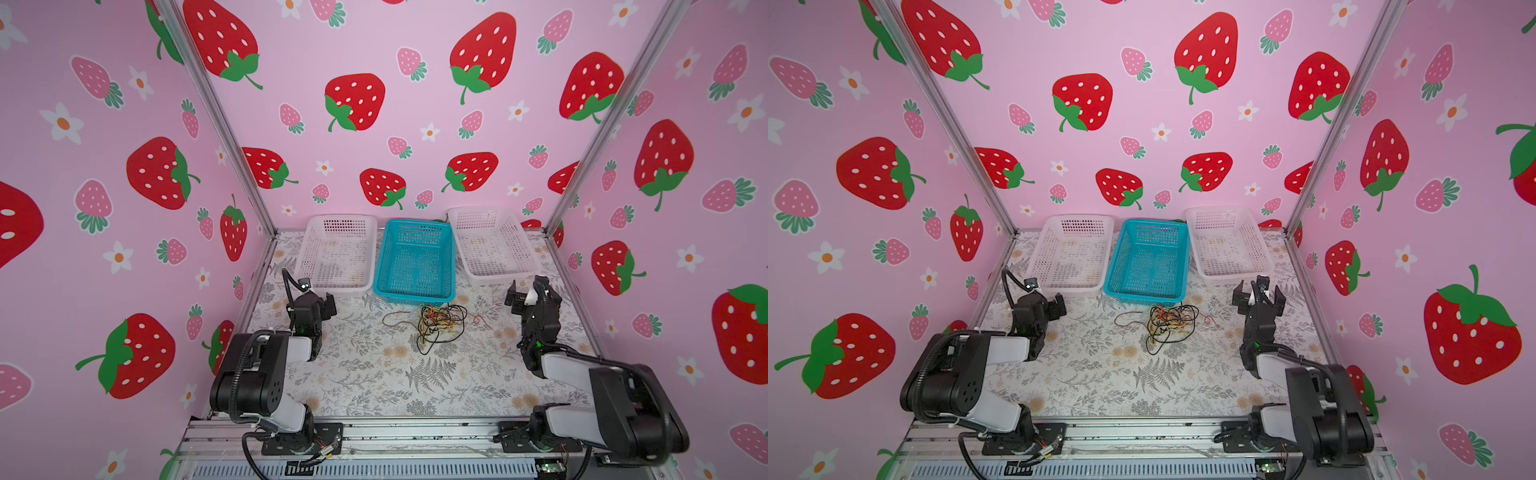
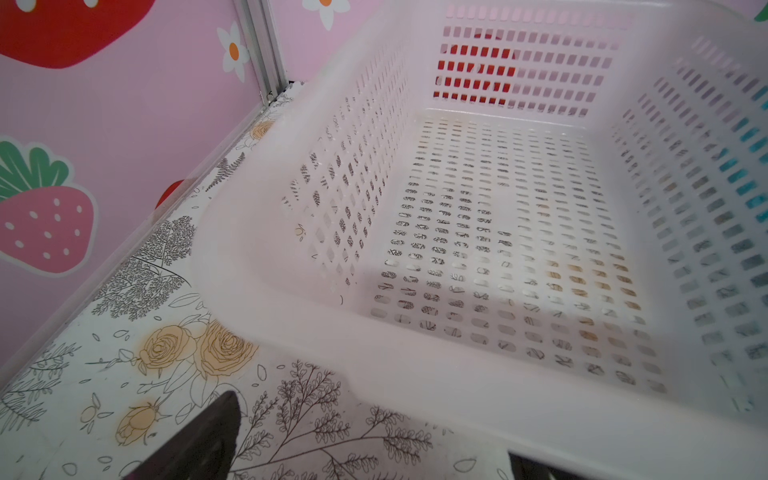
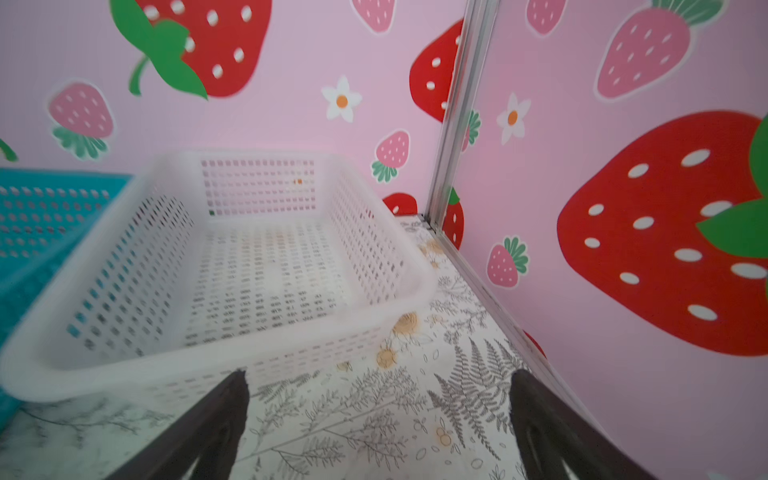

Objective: Untangle the cables
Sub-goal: 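Reach both grippers toward the tangled red, black and yellow wires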

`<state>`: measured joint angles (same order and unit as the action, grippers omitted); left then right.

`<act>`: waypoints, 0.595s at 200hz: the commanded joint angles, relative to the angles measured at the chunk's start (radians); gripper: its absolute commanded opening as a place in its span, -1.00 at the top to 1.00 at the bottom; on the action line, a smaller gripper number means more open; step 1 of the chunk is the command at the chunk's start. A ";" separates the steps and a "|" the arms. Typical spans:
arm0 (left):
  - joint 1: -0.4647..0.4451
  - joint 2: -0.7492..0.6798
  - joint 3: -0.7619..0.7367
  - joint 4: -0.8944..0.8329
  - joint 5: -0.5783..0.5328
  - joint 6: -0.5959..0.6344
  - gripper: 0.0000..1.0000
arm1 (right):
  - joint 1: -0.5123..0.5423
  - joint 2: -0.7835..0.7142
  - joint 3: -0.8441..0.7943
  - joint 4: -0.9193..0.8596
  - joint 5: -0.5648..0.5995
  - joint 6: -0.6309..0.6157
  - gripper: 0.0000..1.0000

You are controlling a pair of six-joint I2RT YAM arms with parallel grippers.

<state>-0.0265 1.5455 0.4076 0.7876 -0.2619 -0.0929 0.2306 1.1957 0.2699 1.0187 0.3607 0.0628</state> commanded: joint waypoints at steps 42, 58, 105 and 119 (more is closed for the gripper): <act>-0.012 -0.107 0.099 -0.224 -0.052 -0.003 -0.98 | 0.103 -0.357 0.040 -0.294 -0.385 0.362 -0.99; -0.012 -0.158 0.151 -0.379 -0.063 -0.056 -0.98 | 0.097 -0.420 -0.004 -0.287 -0.409 0.534 -0.99; -0.068 -0.388 0.099 -0.487 -0.058 -0.112 -0.98 | 0.106 -0.471 -0.015 -0.423 -0.457 0.598 -0.99; -0.071 -0.448 0.108 -0.569 -0.061 -0.150 -0.98 | 0.118 -0.425 0.029 -0.489 -0.501 0.570 -0.99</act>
<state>-0.0902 1.1793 0.5148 0.3763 -0.2955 -0.1738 0.3328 0.7166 0.2237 0.6621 -0.0387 0.6083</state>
